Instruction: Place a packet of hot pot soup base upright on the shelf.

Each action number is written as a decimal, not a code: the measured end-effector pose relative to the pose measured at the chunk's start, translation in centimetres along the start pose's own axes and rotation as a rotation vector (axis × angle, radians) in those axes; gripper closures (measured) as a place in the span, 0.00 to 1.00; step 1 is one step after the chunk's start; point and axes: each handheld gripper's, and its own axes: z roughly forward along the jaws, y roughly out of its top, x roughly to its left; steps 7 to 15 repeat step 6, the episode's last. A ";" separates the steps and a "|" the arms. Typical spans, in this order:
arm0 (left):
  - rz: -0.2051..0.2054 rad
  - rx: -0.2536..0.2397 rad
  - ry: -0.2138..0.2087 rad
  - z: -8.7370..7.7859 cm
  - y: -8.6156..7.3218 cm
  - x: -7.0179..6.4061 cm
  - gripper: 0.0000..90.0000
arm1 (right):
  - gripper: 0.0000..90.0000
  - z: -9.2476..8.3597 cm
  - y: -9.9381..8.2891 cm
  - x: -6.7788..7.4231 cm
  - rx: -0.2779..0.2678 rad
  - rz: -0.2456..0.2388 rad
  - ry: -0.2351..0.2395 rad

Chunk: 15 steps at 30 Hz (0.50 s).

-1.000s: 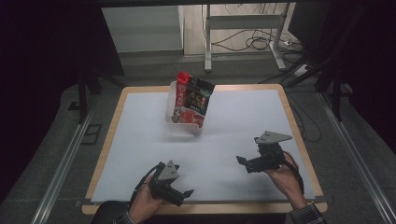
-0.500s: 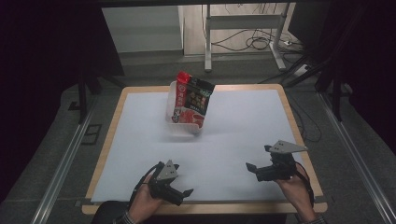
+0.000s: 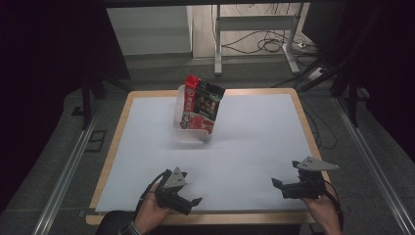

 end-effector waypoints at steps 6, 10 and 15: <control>-0.007 0.007 0.005 0.1 0.0 0.2 0.01 | 0.00 0.1 -0.6 -0.7 0.020 0.051 0.025; -0.007 0.007 0.005 0.1 0.0 0.2 0.01 | 0.00 0.1 -0.6 -0.7 0.020 0.051 0.025; -0.007 0.007 0.005 0.1 0.0 0.2 0.01 | 0.00 0.1 -0.6 -0.7 0.020 0.051 0.025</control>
